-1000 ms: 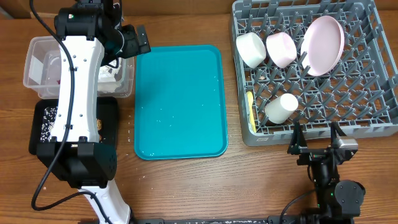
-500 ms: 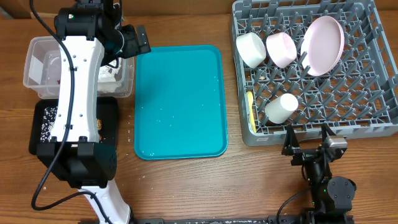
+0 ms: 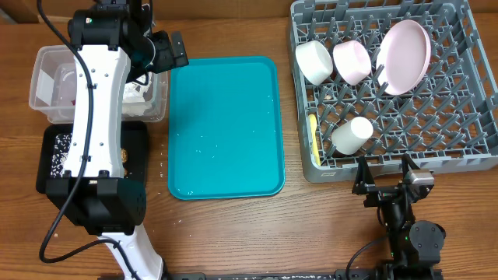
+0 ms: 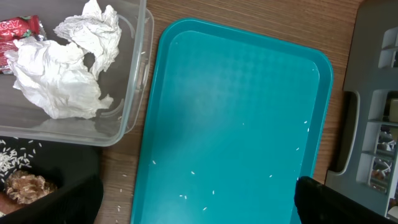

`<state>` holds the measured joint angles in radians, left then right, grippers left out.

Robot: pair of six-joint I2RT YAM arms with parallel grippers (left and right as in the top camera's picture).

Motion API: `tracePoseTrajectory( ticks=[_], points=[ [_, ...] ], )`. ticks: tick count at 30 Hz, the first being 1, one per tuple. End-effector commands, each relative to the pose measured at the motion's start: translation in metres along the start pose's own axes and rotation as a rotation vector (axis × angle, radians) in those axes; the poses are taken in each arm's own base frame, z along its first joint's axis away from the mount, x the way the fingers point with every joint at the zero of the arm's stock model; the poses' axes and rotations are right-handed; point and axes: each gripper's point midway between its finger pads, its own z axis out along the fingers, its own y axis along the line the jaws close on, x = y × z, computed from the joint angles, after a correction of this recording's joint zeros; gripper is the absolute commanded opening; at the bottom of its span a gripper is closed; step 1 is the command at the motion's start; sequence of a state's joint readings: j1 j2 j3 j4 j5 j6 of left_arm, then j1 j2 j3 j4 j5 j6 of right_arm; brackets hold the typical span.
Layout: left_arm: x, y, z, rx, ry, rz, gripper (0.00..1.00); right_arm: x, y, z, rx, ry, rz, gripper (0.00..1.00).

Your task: Sort waste into correct bins and load items into the dishwasher

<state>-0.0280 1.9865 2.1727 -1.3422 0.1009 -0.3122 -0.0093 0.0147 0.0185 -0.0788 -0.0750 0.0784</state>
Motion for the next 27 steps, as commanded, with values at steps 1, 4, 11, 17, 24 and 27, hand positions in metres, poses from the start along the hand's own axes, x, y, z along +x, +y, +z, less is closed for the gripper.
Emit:
tracePoseTrajectory(
  ticks=[1,4,11,17,24,27],
  points=[
    [-0.002,-0.001,-0.003,0.003,-0.011,-0.006,1.00,0.002,0.003,0.000,-0.015,-0.002,0.003,1.00],
    [-0.002,-0.001,-0.003,0.003,-0.011,-0.006,1.00,0.002,0.003,0.000,-0.015,-0.002,0.003,1.00],
    [-0.010,-0.008,-0.040,-0.032,-0.134,0.034,1.00,0.002,0.003,0.000,-0.015,-0.002,0.003,1.00],
    [-0.035,-0.045,-0.153,0.048,-0.532,0.157,1.00,0.002,0.003,0.000,-0.015,-0.002,0.002,1.00],
    [-0.019,-0.045,-0.217,0.127,-0.824,0.243,1.00,0.002,0.003,0.000,-0.015,-0.002,0.003,1.00],
    [-0.002,-0.034,-0.211,0.153,-0.876,0.239,1.00,0.002,0.003,0.000,-0.015,-0.002,0.003,1.00]
  ],
)
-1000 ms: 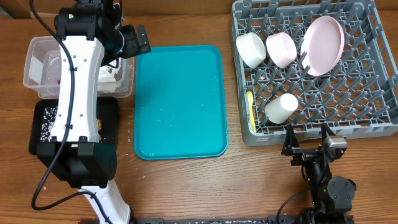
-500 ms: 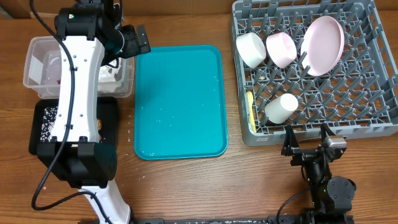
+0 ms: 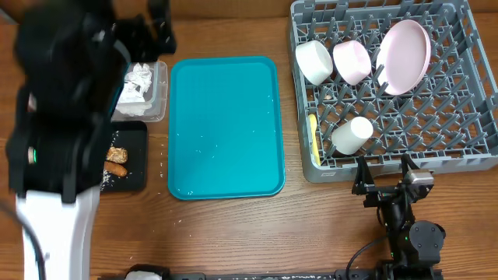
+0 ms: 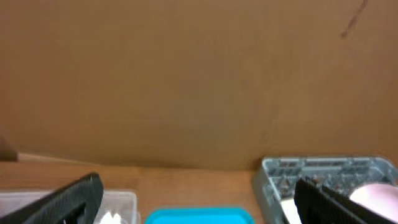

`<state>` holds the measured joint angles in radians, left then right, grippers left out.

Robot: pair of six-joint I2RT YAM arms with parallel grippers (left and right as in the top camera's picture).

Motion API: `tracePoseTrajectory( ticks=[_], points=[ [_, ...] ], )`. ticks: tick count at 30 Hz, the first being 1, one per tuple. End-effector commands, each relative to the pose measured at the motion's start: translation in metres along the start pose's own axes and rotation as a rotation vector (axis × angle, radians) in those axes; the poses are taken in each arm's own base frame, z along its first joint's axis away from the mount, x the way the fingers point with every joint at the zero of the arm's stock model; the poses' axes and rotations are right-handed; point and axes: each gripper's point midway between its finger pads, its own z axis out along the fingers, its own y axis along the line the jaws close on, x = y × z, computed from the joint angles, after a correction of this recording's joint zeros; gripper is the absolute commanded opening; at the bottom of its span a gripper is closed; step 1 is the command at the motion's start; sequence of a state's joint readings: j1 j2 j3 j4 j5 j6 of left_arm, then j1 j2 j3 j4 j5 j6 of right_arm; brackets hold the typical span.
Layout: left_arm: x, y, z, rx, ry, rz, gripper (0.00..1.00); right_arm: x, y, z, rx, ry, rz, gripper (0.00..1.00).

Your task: Sort waste into correct bins and load items into the dishwasher

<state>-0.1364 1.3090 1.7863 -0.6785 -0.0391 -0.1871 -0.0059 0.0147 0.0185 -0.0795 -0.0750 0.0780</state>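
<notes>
My left arm is a large blur over the table's left side, raised toward the overhead camera, with the left gripper (image 3: 152,23) near the back edge. In the wrist view the left gripper (image 4: 198,184) is open and empty, facing the brown back wall. Below it lie the bare teal tray (image 3: 226,128), the clear bin (image 3: 144,89) with crumpled tissue, and the black bin (image 3: 128,159) with food scraps. The grey dish rack (image 3: 389,132) holds a white bowl (image 3: 314,61), a pink bowl (image 3: 352,61), a pink plate (image 3: 405,56) and a white cup (image 3: 352,134). My right gripper (image 3: 385,171) stands open in front of the rack.
A yellow utensil (image 3: 313,136) lies along the rack's left side. A few rice grains dot the tray and the wood beside the black bin. The brown wall (image 4: 186,81) closes off the back of the table.
My left arm has risen and tilted up. Its camera looked down on the tray and clear bin; now it faces the back wall. The gripper stays open and empty. The right arm has not moved.
</notes>
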Motion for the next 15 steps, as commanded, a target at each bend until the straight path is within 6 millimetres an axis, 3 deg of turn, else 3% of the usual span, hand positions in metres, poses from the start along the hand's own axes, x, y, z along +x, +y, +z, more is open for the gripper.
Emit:
tracePoseTrajectory(
  ticks=[1,5,15],
  points=[
    [0.057,0.019,0.003,-0.014,0.045,0.028,1.00,0.002,0.002,0.000,-0.011,-0.003,0.003,1.00],
    [0.092,0.028,-0.014,0.010,-0.032,0.022,1.00,0.002,0.002,0.000,-0.011,-0.003,0.003,1.00],
    [0.203,0.051,-0.058,0.021,-0.183,0.021,1.00,0.002,0.002,0.000,-0.011,-0.003,0.003,1.00]
  ],
)
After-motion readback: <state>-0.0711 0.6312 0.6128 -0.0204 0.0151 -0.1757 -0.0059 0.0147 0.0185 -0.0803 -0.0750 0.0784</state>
